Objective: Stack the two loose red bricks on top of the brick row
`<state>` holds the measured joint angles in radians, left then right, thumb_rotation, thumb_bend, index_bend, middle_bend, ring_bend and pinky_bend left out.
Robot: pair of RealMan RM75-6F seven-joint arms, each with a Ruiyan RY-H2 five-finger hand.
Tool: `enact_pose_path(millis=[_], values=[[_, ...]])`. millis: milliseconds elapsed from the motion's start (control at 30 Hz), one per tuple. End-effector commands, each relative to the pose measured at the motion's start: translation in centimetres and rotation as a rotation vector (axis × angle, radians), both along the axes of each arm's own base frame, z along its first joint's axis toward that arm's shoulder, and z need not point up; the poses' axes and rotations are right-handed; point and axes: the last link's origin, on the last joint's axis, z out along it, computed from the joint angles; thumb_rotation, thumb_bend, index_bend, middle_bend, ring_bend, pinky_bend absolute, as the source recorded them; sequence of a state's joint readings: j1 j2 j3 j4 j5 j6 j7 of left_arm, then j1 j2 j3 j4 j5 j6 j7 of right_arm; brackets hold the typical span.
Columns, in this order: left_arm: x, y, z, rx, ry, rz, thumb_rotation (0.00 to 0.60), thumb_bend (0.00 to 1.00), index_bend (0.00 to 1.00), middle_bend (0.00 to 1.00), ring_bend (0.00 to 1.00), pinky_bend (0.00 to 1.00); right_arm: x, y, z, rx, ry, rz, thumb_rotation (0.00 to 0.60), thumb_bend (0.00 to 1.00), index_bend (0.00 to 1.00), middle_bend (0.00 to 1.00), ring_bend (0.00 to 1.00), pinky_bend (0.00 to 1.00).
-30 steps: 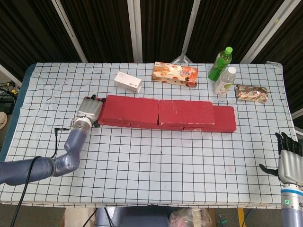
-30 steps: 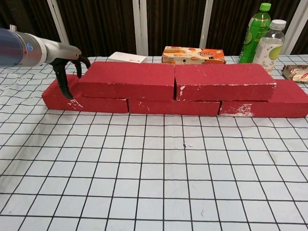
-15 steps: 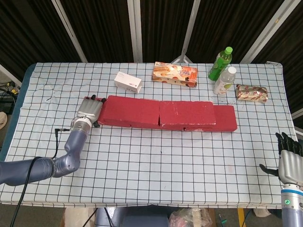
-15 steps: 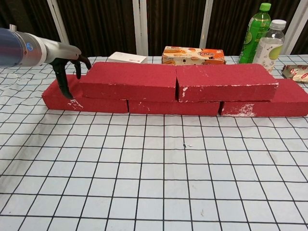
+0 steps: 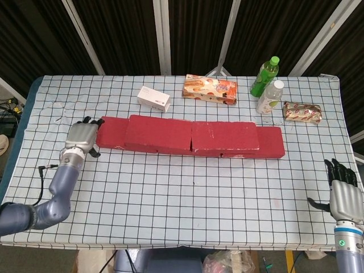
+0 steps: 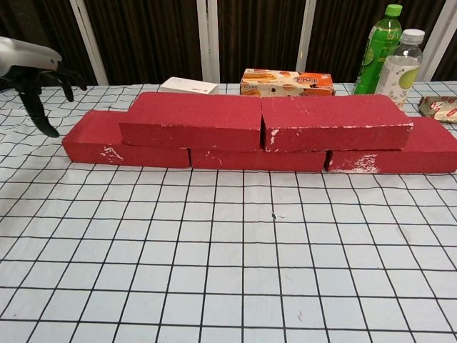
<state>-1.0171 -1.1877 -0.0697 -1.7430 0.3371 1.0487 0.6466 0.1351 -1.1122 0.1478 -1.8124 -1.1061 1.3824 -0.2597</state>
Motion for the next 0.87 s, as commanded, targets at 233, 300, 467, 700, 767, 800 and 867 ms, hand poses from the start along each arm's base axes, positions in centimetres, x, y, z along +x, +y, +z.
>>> enact_pose_path(millis=[233,300,467,700,767,800,867], values=[[-9.2,-11.5,4.7,0.147,-0.118,-0.063,0.600,0.00,0.15,0.11,0.07,0.21,0.7,-0.1,-0.8,0.025,0.011,0.119,0.600,0.15,0.05,0.00,0.00,0.00],[-10.3,-12.8,4.6,0.173,-0.127,-0.072,0.600,0.00,0.15,0.10,0.07,0.20,0.7,-0.1,-1.0,0.033,0.016,0.130,0.600,0.15,0.05,0.00,0.00,0.00],[-12.9,-15.3,3.8,0.224,-0.136,-0.078,0.600,0.00,0.15,0.10,0.07,0.20,0.8,0.1,-1.0,0.034,0.020,0.142,0.600,0.15,0.05,0.00,0.00,0.00],[-14.5,-16.7,2.8,0.233,-0.138,-0.062,0.600,0.00,0.16,0.10,0.07,0.20,1.0,0.2,-1.0,0.039,0.023,0.154,0.600,0.15,0.05,0.00,0.00,0.00],[-14.2,-17.0,2.7,0.239,-0.146,-0.083,0.600,0.00,0.16,0.10,0.07,0.20,1.1,0.3,-1.0,0.038,0.025,0.157,0.600,0.15,0.05,0.00,0.00,0.00],[-14.1,-17.3,2.7,0.241,-0.147,-0.086,0.600,0.00,0.16,0.10,0.07,0.20,1.1,0.3,-1.0,0.036,0.025,0.160,0.600,0.15,0.05,0.00,0.00,0.00],[-14.0,-17.6,2.8,0.249,-0.136,-0.100,0.600,0.00,0.16,0.10,0.07,0.20,1.3,0.3,-1.0,0.030,0.021,0.165,0.600,0.15,0.05,0.00,0.00,0.00]])
